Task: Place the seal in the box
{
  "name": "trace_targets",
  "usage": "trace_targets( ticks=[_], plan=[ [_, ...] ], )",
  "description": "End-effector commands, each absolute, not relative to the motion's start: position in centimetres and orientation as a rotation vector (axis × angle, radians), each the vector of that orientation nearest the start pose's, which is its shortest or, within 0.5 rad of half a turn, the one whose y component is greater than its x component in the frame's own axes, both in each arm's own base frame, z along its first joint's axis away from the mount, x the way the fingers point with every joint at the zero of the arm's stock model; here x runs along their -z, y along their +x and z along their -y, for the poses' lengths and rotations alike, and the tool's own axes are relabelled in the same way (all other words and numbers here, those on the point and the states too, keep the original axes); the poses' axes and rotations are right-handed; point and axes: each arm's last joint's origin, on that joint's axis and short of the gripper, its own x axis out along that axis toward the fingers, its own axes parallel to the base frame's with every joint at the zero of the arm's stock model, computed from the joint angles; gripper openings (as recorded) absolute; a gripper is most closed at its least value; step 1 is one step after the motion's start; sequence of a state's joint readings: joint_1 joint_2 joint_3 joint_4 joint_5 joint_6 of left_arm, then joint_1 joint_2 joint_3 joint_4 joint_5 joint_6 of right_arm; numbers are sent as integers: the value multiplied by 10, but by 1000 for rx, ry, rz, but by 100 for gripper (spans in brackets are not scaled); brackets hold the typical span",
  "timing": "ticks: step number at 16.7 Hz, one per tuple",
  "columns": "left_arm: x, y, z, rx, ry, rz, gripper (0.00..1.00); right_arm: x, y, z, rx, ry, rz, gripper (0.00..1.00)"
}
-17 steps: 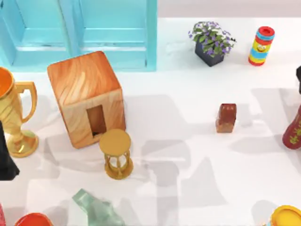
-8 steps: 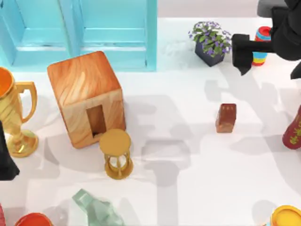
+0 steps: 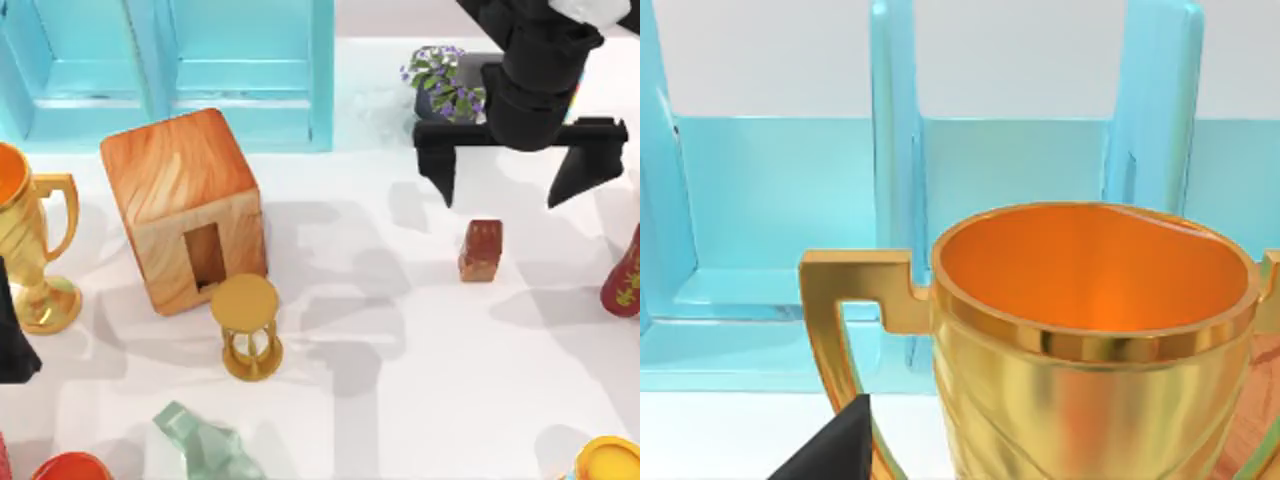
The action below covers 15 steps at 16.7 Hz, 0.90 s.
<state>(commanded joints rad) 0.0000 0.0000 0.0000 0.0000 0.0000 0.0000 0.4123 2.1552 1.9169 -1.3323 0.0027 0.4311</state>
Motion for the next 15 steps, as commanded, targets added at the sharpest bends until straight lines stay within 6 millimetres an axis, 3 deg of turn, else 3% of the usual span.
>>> trace_targets(
  ticks=[7, 15],
  plan=[
    [-160, 106, 1, 0, 0, 0, 100, -217, 387, -173, 10, 9, -1571, 100],
    [-160, 106, 1, 0, 0, 0, 100, -130, 388, -175, 6, 10, -1566, 100]
  ],
)
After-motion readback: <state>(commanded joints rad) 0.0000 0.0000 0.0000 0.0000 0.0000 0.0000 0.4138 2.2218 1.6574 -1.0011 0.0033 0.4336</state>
